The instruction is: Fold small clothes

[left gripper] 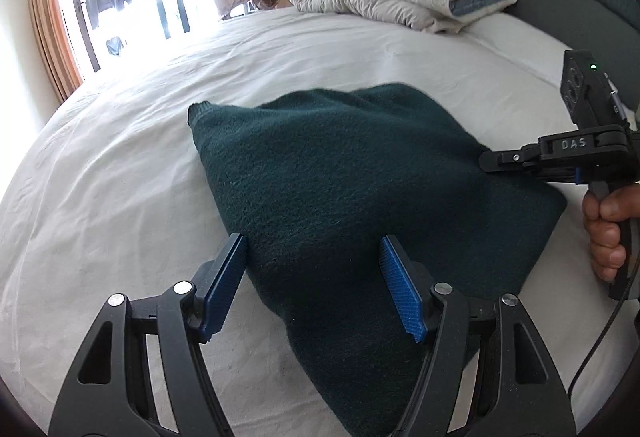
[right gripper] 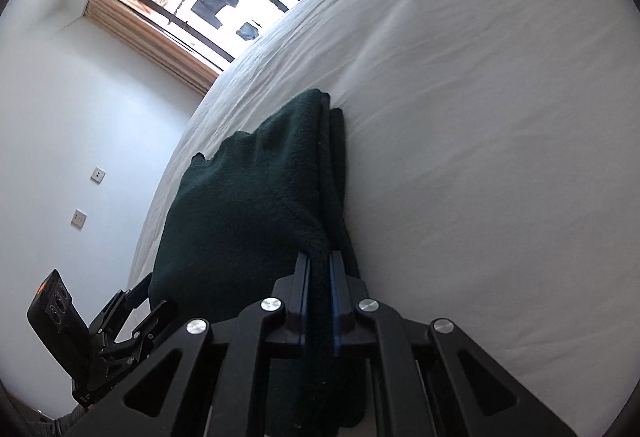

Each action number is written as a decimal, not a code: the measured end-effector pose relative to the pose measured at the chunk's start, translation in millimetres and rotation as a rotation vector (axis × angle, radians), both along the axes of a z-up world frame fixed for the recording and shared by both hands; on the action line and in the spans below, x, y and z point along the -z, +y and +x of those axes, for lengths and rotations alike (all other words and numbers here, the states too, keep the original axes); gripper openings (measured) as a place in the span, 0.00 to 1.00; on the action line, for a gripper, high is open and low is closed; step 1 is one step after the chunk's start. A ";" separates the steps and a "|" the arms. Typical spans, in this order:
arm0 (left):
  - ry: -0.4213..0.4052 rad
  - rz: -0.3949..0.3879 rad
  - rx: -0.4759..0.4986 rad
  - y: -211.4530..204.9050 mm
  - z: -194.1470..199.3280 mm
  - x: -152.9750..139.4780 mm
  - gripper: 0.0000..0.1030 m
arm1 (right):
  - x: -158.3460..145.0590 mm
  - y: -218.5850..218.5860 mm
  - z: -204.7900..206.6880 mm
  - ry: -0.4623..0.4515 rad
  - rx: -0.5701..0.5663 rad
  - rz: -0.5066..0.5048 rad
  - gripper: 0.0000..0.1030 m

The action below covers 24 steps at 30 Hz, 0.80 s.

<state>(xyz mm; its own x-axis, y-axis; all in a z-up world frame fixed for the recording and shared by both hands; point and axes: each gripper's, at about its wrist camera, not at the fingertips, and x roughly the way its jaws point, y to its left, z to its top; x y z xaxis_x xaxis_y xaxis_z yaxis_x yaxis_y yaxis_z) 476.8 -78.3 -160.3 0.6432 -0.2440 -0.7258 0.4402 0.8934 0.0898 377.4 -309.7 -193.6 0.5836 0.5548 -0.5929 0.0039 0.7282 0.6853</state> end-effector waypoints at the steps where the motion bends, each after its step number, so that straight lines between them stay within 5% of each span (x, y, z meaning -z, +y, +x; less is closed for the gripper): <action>1: 0.003 -0.006 -0.002 0.9 -0.2 1.4 0.65 | 1.6 -0.5 -3.3 -0.011 0.011 0.013 0.07; 6: 0.008 -0.086 -0.020 14.2 -1.9 -4.5 0.65 | -13.1 4.6 -18.7 -0.034 0.057 -0.024 0.07; 9: -0.019 -0.069 -0.011 12.6 -2.4 -7.5 0.65 | -21.2 5.3 -26.1 -0.057 0.059 -0.053 0.07; 12: 0.072 -0.023 -0.004 5.8 8.2 13.7 0.66 | 3.4 -1.1 -21.4 -0.041 0.052 -0.020 0.05; 14: 0.096 -0.070 -0.012 12.6 9.3 16.8 0.67 | 2.8 -8.0 -24.0 -0.050 0.063 0.006 0.06; 16: 0.078 -0.109 -0.019 20.2 6.9 10.0 0.67 | -3.6 -5.9 -25.9 -0.051 0.050 -0.025 0.12; 18: 0.009 -0.139 -0.027 26.9 3.3 -5.9 0.67 | -16.3 -9.9 -32.1 -0.041 0.088 -0.055 0.38; 19: -0.013 -0.153 -0.029 28.6 4.4 -12.3 0.67 | -24.7 -11.8 -36.9 -0.055 0.118 -0.074 0.39; 22: -0.011 -0.177 -0.010 25.0 24.3 -24.3 0.66 | -55.4 -13.8 -37.9 -0.151 0.115 -0.027 0.38; 24: 0.006 -0.182 0.004 21.8 43.6 -26.7 0.53 | -75.0 1.8 -21.6 -0.198 -0.008 0.015 0.23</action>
<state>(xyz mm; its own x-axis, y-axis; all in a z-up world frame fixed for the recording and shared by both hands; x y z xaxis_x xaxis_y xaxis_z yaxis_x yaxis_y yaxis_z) 520.4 -56.5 -133.7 0.6377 -0.3746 -0.6731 0.4440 0.8928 -0.0762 355.8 -307.9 -118.6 0.6834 0.5681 -0.4586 -0.1375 0.7171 0.6833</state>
